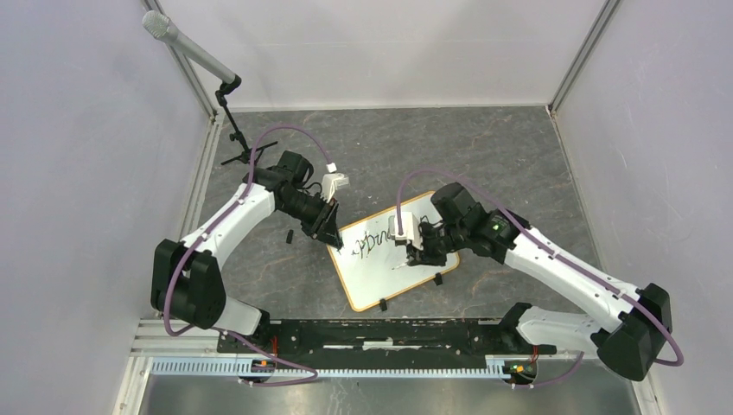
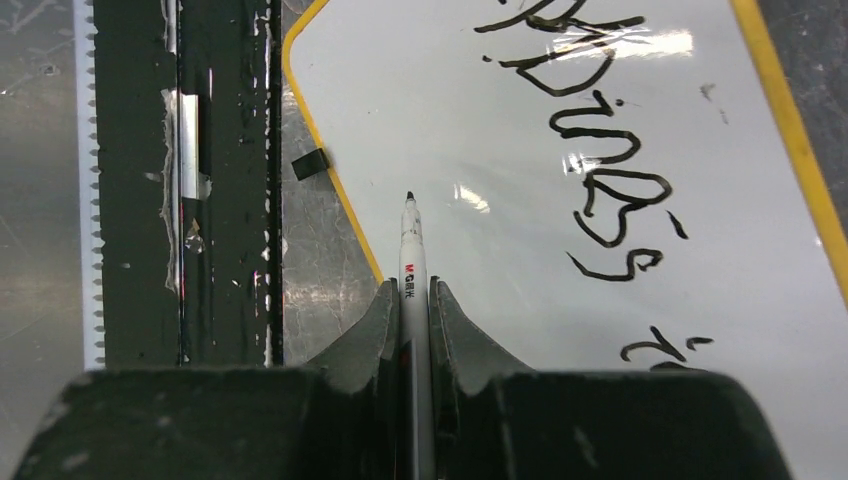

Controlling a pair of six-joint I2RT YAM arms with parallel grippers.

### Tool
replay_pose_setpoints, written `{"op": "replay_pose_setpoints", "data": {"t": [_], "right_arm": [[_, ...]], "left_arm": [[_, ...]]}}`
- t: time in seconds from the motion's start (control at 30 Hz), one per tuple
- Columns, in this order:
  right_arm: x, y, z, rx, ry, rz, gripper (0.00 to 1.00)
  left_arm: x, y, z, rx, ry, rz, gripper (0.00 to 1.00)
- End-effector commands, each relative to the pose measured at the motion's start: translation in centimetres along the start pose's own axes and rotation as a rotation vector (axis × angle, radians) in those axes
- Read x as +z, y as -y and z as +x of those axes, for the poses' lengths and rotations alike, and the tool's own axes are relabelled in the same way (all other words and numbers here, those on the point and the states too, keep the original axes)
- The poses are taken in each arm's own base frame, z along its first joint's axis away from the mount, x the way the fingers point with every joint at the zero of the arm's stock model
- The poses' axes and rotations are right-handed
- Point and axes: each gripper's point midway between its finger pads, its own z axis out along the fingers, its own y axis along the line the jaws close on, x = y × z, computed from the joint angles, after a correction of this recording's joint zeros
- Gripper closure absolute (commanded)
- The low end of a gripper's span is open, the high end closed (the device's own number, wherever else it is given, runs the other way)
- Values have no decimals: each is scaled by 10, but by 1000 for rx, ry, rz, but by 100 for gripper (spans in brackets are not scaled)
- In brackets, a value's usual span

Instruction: Write a sentence on the whiteboard

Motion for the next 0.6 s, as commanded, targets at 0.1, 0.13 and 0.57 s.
{"op": "replay_pose_setpoints", "data": {"t": [0.1, 0.13, 0.57], "right_arm": [[14, -7, -15, -58, 114, 13, 100], [16, -10, -16, -63, 125, 7, 100], [32, -33, -7, -96, 147, -59, 100]], "left_arm": [[3, 8, -6, -5, 1, 31, 70], [4, 8, -6, -3, -4, 32, 73], [13, -1, 0, -19, -50, 19, 98]]}}
